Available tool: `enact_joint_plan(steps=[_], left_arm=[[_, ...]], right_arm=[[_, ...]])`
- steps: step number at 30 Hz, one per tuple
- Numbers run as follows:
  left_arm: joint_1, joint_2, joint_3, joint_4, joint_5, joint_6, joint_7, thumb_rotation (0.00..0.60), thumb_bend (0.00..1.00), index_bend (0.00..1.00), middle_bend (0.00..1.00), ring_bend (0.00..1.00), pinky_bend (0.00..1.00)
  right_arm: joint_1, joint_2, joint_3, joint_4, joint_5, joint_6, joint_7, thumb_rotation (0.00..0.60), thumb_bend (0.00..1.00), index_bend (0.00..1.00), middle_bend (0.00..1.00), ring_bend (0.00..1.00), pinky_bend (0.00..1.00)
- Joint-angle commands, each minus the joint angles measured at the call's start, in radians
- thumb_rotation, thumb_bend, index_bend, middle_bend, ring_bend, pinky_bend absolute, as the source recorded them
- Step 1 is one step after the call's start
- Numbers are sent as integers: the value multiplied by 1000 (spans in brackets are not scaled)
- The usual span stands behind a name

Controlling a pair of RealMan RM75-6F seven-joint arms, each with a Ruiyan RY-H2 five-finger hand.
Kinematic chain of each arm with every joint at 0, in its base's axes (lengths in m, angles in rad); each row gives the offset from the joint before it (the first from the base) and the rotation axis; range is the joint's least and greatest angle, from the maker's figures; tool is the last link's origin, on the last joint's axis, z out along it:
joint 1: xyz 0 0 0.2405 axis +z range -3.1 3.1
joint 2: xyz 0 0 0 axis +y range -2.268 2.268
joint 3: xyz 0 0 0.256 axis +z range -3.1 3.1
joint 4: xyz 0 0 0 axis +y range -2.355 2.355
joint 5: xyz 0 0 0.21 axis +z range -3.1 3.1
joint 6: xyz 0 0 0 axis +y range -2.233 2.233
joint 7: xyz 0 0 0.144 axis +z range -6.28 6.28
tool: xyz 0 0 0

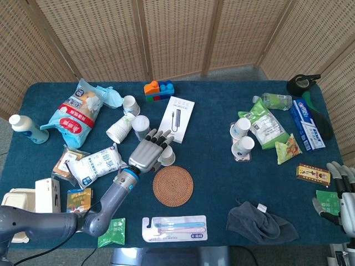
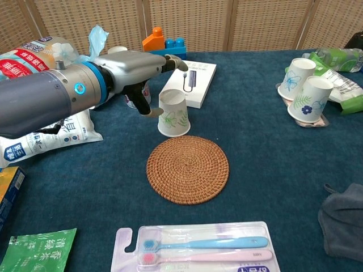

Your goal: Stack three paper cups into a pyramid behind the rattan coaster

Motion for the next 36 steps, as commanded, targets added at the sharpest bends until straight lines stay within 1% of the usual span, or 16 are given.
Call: enact_joint_plan(steps=[1, 4, 8, 11, 15, 20, 23, 24, 25, 27, 32, 36], left_arm=[[36, 74, 18, -103, 61, 49, -28, 600, 401, 0, 0, 0, 0], [71, 146, 30, -202, 110, 81, -62, 600, 402, 0, 0, 0, 0], [134, 251, 64, -333, 198, 141, -111, 600, 401, 0, 0, 0, 6], [195, 331, 97, -411, 274, 192, -172, 600, 401, 0, 0, 0, 25], [283, 425, 144, -474, 399, 276, -269, 600, 402, 0, 0, 0, 40], [410, 513, 231, -484, 563, 397, -390, 600, 400, 18, 0, 0, 73], [477, 557, 271, -477, 622, 460, -436, 599, 400, 23, 0, 0, 81], [496, 568, 280, -475, 634, 478, -447, 599, 400, 24, 0, 0, 81], [514, 578, 286, -472, 644, 495, -457, 599, 400, 25, 0, 0, 82], [550, 597, 298, -466, 663, 528, -482, 600, 401, 29, 0, 0, 82], [616, 622, 305, -450, 698, 587, -514, 600, 401, 38, 0, 0, 83], [641, 626, 304, -440, 713, 589, -530, 600, 401, 38, 0, 0, 83]], right_arm=[[10, 6, 2, -4, -2, -14, 0, 600, 348, 0, 0, 0, 0], [23, 13, 6, -6, 2, -34, -3, 600, 350, 0, 0, 0, 0], [54, 26, 14, -13, 1, -76, 2, 600, 349, 0, 0, 0, 0], [85, 36, 22, -15, 4, -118, 11, 600, 350, 0, 0, 0, 0], [131, 42, 37, -20, 5, -170, -18, 600, 350, 0, 0, 0, 0], [199, 32, 59, -10, 7, -241, -24, 600, 351, 0, 0, 0, 0], [237, 19, 70, 1, 10, -280, -30, 600, 352, 4, 0, 0, 0], [249, 15, 72, 4, 9, -292, -31, 600, 352, 21, 0, 0, 0], [260, 11, 75, 8, 9, -304, -33, 600, 351, 39, 0, 0, 0], [288, 1, 79, 15, 9, -334, -41, 600, 351, 107, 0, 0, 3], [357, -29, 89, 35, 8, -403, -62, 600, 353, 173, 0, 0, 37], [400, -52, 91, 51, 11, -448, -72, 600, 351, 244, 30, 0, 70]])
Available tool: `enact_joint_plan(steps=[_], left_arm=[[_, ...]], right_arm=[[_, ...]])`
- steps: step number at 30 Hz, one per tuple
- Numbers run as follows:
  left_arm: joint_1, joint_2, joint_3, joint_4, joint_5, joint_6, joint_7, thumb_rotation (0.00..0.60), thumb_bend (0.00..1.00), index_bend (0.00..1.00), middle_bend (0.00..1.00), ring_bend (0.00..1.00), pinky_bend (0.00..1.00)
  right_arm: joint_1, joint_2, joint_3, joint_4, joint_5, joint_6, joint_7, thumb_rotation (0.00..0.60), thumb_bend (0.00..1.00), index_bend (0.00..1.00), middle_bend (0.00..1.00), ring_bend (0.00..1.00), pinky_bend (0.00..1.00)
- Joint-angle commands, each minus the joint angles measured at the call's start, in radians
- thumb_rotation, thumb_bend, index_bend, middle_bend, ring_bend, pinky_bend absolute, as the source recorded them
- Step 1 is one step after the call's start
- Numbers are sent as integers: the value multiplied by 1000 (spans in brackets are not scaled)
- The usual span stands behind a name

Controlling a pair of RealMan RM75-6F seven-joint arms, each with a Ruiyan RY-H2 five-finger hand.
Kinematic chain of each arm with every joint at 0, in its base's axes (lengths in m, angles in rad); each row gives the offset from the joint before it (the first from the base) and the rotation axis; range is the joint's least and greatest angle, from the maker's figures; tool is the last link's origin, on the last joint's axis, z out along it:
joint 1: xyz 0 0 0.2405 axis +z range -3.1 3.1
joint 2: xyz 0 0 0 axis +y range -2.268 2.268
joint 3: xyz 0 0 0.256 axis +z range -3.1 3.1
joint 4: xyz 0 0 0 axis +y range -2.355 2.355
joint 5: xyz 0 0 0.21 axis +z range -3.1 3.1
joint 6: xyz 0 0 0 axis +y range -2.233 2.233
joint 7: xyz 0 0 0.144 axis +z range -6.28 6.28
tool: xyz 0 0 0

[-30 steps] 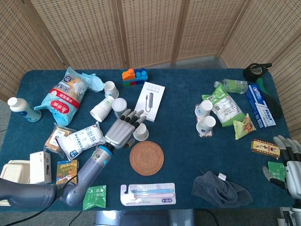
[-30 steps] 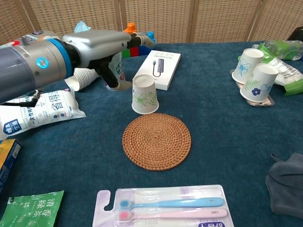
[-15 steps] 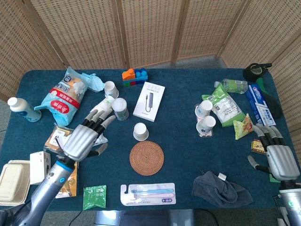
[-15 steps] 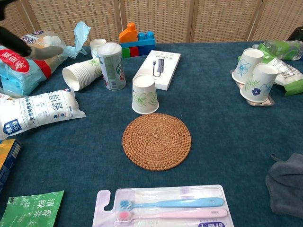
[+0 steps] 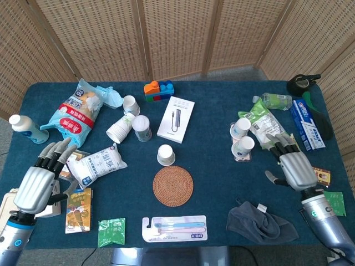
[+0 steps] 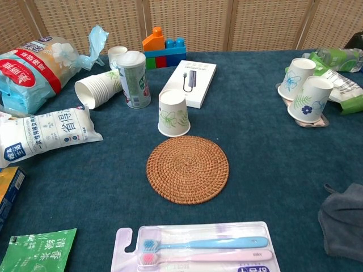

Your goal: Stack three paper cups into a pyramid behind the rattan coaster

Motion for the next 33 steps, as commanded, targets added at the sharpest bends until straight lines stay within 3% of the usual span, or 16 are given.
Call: enact_joint_plan(steps=[1, 7, 13, 21, 24, 33], left_arm=[[14, 3, 0, 9, 12, -1, -9, 600, 402, 38, 0, 0, 83], [33, 1, -13, 16, 25, -16, -14, 600, 401, 38, 0, 0, 83], [48, 2, -28, 20, 34, -26, -21, 600, 400, 37, 0, 0, 83], [80, 8, -43, 37, 45, -13, -43, 600, 402, 39, 0, 0, 83], [92, 12, -51, 44, 51, -1, -54, 600, 402, 43, 0, 0, 83], [123, 23, -53, 60, 60, 0, -79, 599, 401, 45, 0, 0, 83]], right_arm=[[33, -20, 3, 16, 5, -36, -12, 600, 352, 253, 37, 0, 73], [77, -36, 5, 28, 38, -93, -32, 600, 351, 285, 65, 0, 78], [126, -33, 11, 17, 116, -179, -88, 600, 344, 182, 4, 0, 78], [208, -37, 18, 1, 215, -295, -185, 600, 340, 136, 0, 0, 58], [236, -46, 24, 4, 253, -313, -233, 600, 338, 142, 0, 0, 0], [291, -86, 28, 46, 327, -338, -298, 600, 338, 153, 0, 0, 0]])
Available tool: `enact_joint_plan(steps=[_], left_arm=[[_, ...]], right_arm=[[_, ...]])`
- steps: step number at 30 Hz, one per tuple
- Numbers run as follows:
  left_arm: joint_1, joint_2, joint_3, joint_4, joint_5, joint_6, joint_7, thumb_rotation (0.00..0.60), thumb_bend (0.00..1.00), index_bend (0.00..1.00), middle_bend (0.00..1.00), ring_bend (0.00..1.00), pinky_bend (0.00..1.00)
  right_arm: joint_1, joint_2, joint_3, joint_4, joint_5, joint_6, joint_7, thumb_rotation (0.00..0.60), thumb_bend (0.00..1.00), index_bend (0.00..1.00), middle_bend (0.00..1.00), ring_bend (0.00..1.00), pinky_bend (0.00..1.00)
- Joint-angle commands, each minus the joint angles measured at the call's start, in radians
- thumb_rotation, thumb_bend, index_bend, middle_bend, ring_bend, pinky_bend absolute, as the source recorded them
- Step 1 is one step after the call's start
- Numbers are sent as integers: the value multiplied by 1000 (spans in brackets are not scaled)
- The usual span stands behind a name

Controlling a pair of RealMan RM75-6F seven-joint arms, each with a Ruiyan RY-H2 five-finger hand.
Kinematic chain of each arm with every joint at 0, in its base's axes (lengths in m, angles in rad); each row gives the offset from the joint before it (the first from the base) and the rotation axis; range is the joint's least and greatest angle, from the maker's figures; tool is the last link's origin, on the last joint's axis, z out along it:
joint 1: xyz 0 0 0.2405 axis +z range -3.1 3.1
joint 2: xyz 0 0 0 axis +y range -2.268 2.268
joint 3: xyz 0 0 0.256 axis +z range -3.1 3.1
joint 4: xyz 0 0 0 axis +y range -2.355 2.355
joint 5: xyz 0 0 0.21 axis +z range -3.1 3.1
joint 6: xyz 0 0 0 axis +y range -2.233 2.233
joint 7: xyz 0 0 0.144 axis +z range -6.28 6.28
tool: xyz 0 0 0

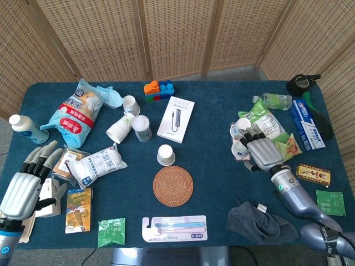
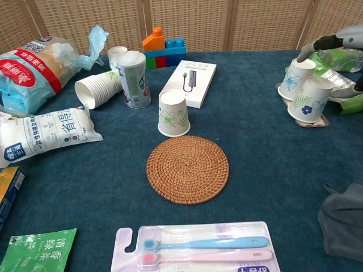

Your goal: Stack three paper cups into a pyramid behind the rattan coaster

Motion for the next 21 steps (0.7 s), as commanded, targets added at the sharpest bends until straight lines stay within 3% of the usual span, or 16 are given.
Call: enact_joint_plan(steps=[1, 21], left_arm=[[8, 3, -2, 4, 0, 2, -5, 599, 401, 45, 0, 0, 83], [51, 7, -21, 22, 1, -1, -32, 600, 401, 48, 0, 0, 84]], right_arm=[[16, -13, -2, 19, 20, -14, -12, 600, 337, 153, 0, 0, 0], [65, -66, -30, 143, 119, -50, -25, 600, 339, 163, 0, 0, 0]])
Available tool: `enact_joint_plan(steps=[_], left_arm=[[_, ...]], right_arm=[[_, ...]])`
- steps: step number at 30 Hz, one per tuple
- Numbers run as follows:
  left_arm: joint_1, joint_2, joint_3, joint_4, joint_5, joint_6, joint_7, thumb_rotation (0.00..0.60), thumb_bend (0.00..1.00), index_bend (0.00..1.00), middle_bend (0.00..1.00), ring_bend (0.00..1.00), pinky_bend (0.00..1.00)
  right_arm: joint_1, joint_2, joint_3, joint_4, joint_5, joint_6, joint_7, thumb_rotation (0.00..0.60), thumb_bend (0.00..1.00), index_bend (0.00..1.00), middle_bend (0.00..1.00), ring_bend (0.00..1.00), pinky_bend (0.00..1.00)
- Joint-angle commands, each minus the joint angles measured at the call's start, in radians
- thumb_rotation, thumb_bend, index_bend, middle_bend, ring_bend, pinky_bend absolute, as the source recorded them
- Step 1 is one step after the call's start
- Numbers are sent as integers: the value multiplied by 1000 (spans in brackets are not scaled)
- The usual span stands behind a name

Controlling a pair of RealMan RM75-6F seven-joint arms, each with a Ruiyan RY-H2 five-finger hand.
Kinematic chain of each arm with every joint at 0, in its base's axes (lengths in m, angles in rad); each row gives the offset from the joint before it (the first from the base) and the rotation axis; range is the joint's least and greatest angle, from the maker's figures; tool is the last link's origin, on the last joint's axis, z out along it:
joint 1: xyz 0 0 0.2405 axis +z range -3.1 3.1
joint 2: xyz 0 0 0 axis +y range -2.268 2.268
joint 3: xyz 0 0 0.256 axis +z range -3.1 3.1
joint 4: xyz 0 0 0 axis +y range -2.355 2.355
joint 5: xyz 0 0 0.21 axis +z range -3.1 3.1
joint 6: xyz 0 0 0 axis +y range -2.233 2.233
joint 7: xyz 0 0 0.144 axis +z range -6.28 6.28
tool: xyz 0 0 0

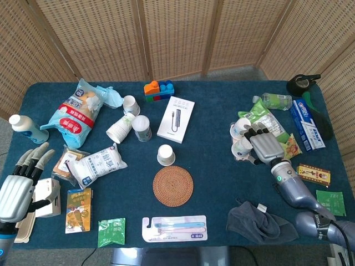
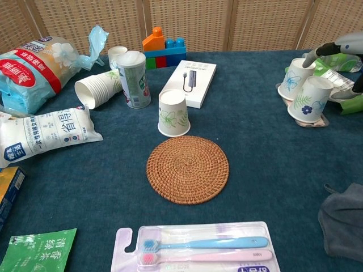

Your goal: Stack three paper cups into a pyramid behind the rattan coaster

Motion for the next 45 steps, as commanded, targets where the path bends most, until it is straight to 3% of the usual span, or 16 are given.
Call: enact_joint_plan(steps=[1, 31, 45], left_arm=[[4, 2, -1, 0, 3, 1, 0, 600, 401, 48, 0, 0, 84], [40, 15, -23, -5, 22, 9, 0, 600, 402, 48, 0, 0, 88], [53, 18, -31, 0, 28, 18, -7, 600, 400, 48, 0, 0, 93]], right_arm=[[3, -9, -8, 16, 4, -6, 6, 600, 338, 166, 0, 0, 0], [51, -32, -36, 106, 45, -70, 21, 600, 338, 195, 0, 0, 0], [70, -59, -44, 152, 68, -88, 21, 600, 326, 305, 0, 0, 0]])
